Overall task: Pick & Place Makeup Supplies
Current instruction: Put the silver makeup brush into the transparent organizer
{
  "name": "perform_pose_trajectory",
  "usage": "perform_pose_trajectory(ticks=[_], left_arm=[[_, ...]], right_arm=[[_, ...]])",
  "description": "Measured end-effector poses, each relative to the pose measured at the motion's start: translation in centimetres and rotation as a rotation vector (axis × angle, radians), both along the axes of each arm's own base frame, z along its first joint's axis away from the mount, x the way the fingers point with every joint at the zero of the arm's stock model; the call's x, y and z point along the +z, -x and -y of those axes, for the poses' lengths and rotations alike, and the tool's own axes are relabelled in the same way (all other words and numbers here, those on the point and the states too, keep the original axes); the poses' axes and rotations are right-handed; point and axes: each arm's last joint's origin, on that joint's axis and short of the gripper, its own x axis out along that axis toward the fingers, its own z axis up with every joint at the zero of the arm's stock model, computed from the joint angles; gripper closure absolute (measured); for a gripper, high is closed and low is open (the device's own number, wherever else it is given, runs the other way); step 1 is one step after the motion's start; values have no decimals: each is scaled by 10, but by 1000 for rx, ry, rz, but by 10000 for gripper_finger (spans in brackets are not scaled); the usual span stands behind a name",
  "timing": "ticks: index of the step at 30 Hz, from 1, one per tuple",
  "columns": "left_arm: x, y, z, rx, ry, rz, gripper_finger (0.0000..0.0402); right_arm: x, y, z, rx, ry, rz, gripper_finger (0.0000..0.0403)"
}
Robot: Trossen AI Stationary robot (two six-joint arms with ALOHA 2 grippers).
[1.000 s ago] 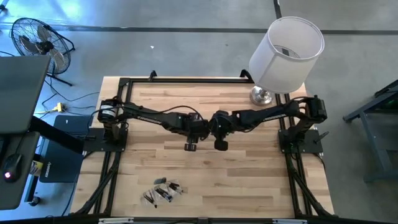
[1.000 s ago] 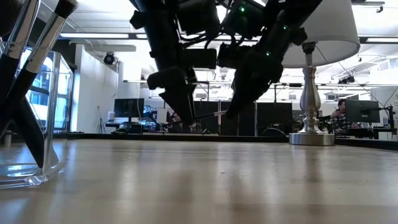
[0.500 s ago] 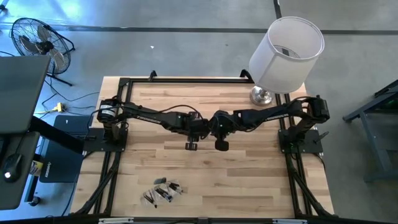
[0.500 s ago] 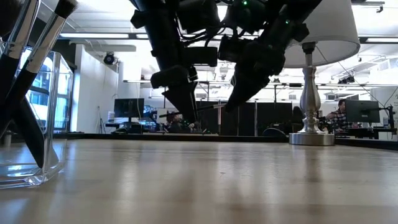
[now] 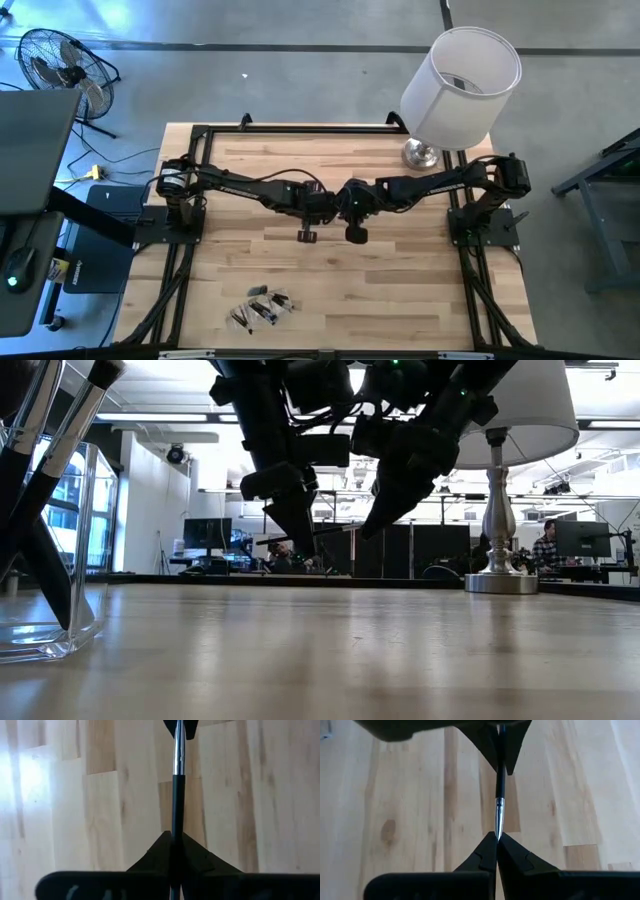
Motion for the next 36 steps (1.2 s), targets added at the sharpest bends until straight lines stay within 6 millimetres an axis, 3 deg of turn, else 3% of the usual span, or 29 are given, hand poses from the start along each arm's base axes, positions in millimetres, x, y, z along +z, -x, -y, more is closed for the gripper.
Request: perform_pose_trajectory(ticks=[5, 12, 18, 23, 28, 36], left_arm=[[-1, 2, 0, -5, 4, -20, 393], [-5, 7, -1, 11, -27, -80, 395], [-7, 11, -14, 180, 93, -91, 396], [16, 9, -28, 243, 296, 230, 396], [25, 15, -28, 276, 370, 486, 396], [27, 18, -23, 236, 630, 916, 396]], right_arm=[[1, 2, -1, 9, -15, -17, 380], [17, 19, -1, 11, -16, -68, 307], [37, 56, -2, -24, -39, -228, 255], [37, 96, -8, -163, -79, -204, 253], [16, 134, -23, -293, -219, 59, 270], [1, 161, -23, -458, -347, 845, 292]])
